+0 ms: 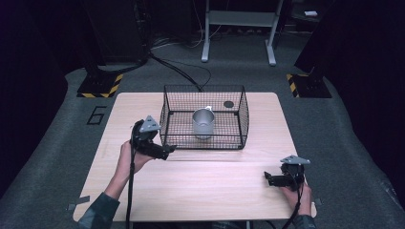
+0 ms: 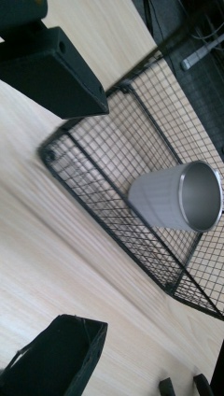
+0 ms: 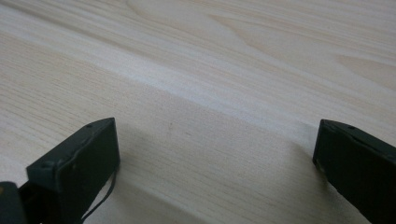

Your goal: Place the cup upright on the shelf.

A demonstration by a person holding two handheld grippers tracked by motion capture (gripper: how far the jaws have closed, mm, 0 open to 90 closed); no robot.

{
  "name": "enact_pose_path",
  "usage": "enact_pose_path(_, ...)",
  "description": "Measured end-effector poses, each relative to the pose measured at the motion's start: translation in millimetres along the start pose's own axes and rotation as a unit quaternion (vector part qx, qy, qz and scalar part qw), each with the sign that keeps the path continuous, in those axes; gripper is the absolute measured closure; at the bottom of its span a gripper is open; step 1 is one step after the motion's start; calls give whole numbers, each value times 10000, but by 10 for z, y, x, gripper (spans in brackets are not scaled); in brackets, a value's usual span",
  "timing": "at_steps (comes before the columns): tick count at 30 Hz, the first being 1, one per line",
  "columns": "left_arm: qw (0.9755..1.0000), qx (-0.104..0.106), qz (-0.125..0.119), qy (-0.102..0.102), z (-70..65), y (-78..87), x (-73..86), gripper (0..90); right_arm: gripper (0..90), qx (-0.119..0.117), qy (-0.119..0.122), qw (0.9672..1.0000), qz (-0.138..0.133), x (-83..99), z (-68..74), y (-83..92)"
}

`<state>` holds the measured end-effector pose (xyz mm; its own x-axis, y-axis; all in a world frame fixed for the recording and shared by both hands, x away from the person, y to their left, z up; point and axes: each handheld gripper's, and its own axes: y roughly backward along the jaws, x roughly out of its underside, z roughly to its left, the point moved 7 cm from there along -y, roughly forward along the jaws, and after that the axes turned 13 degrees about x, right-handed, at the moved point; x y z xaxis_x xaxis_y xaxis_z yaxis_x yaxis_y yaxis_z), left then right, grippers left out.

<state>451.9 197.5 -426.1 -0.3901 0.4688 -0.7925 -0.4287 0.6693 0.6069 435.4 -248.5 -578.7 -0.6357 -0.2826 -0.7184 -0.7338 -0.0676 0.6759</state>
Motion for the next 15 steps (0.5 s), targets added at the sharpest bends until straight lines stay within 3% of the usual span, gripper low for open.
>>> enact_pose_path(3, 9999, -128, 8, 43, 19, 79, 206, 0, 0, 2, -7, 10000, 1, 0, 0, 0)
enact_pose_path(4, 9997, -224, 43, 127, 36, 115, 355, 1, 0, 1, 1, 10000, 1, 0, 0, 0)
enact_pose_path(6, 9995, -268, 17, 148, 51, 134, 427, 1, 0, 2, -6, 10000, 1, 0, 1, 0)
enact_pose_path(9, 9988, -307, -13, 371, 87, 167, 661, 0, 0, 3, -16, 10000, 11, 0, 3, 2)
enact_pose_path(10, 9980, -370, 17, 515, 118, 171, 823, 1, 0, 6, -6, 10000, -4, 0, 1, 0)
enact_pose_path(11, 9980, -370, 17, 515, 118, 171, 823, 0, 0, 6, -6, 10000, -4, 0, 1, 0)
enact_pose_path(15, 9957, -580, 145, 713, 198, 160, 1152, 0, 0, 8, -5, 10000, 2, 1, 0, 1)
